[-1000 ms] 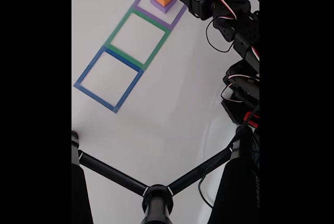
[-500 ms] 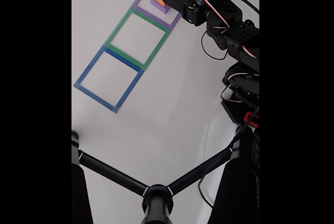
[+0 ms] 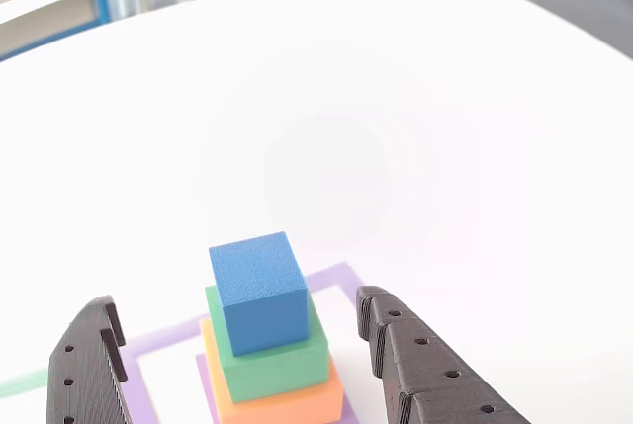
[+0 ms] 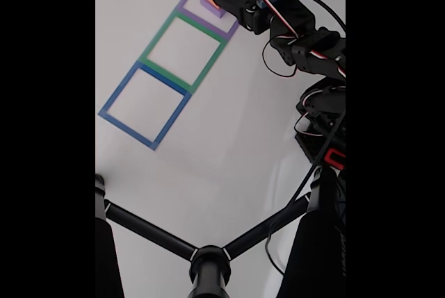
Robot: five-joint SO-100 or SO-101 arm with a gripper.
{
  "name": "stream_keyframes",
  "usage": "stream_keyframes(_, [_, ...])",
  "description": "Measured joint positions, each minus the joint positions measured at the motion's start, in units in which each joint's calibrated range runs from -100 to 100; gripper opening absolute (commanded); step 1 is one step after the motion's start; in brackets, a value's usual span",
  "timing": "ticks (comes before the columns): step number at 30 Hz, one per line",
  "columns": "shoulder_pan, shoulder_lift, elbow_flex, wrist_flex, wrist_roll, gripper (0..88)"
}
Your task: Tower of hanoi
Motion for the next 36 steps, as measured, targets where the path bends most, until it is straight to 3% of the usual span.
stream_keyframes(36, [0.2,16.6,-8.2,-9.6,0.0,26.6])
